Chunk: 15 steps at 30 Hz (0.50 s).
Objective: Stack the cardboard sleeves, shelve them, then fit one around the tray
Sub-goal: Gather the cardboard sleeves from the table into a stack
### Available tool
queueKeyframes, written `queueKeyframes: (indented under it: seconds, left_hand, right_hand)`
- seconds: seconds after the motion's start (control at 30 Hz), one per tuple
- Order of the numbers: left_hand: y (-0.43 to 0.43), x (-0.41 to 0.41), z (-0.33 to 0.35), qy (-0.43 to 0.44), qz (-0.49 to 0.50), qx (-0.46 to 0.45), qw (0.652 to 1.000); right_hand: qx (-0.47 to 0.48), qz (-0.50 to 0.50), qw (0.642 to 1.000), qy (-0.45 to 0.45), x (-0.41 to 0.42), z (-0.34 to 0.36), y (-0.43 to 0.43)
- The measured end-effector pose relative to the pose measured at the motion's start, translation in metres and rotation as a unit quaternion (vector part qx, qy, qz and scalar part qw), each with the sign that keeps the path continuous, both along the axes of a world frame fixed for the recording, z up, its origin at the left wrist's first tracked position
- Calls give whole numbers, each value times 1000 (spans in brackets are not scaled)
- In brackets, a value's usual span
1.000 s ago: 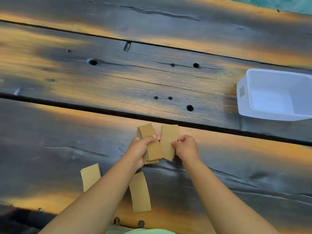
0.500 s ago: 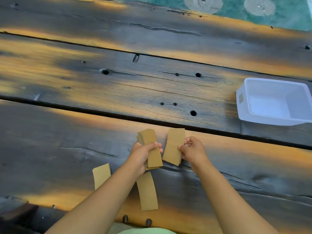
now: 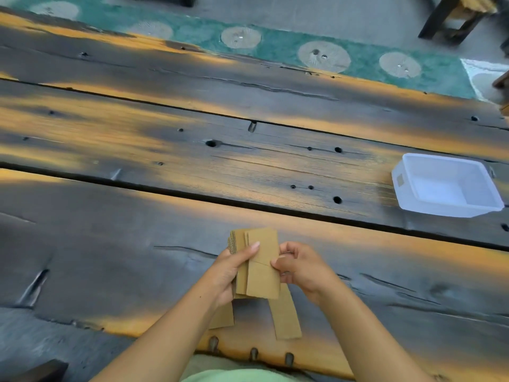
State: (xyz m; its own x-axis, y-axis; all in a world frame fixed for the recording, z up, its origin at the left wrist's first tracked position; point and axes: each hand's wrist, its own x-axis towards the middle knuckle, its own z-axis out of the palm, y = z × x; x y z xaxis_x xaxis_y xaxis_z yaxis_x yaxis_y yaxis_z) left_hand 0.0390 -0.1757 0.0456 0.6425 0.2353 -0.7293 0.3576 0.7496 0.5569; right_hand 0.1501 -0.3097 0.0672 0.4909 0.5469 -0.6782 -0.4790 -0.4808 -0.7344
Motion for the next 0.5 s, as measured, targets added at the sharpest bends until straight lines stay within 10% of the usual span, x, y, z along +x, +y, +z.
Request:
queueKeyframes:
  seconds: [0.5]
  left_hand:
    - [52, -98, -14, -50, -34, -18, 998]
  right_hand:
    - [-52, 8, 995, -83, -117, -8, 74]
